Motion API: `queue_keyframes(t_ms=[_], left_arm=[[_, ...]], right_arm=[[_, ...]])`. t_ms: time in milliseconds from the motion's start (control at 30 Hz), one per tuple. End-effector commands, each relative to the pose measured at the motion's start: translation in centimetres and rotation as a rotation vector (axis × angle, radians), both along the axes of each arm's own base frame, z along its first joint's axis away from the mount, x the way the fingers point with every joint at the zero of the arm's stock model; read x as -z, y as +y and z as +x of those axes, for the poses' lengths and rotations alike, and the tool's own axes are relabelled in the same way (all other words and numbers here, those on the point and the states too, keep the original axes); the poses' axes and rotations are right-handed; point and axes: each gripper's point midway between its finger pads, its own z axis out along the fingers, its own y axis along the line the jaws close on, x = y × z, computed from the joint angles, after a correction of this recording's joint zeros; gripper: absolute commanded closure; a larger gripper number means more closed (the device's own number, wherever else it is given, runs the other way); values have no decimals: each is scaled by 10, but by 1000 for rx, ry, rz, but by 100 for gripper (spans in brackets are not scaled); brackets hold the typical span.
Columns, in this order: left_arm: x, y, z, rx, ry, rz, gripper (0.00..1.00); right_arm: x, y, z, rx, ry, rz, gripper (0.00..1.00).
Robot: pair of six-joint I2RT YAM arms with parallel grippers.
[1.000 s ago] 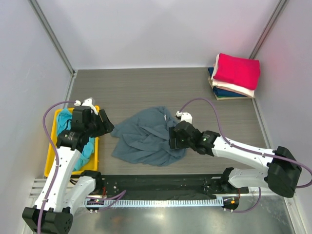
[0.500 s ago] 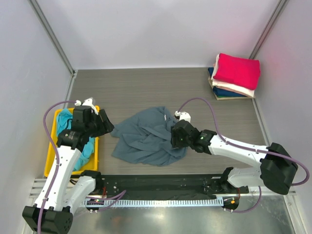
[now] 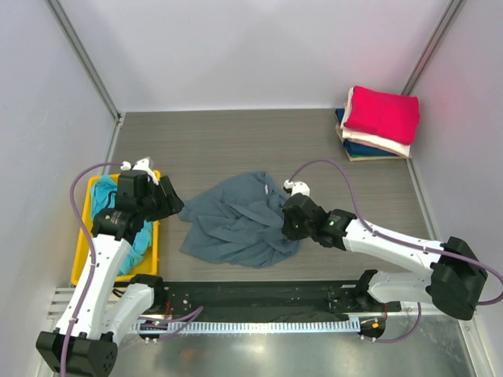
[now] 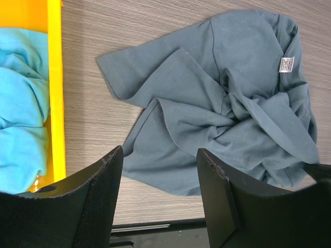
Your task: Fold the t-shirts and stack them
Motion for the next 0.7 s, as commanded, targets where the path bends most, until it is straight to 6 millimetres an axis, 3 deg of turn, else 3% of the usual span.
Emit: queue_keyframes(t_ms=[0, 100, 167, 267, 367, 567, 667], left_arm=[[-7, -4, 6, 22, -42, -11, 40], [-6, -3, 5, 18, -42, -9, 40], [-6, -3, 5, 19, -42, -10, 40], [-7, -3, 6, 14, -46, -10, 40], [-5, -2, 6, -2, -30, -16, 40], [6, -17, 17, -46, 41, -111, 41], [22, -27, 27, -52, 84, -105, 41]], right_arm=[[-78, 2, 22, 3, -142, 20, 99], [-147, -25, 30, 71, -261, -25, 99], [-193, -59, 30, 164, -349, -48, 99], [-223, -106, 21, 294, -420, -86, 99], [-215, -137, 10, 385, -426, -108, 99], [-168, -153, -7, 489, -334, -94, 99], [-162, -170, -11, 596, -339, -71, 99]])
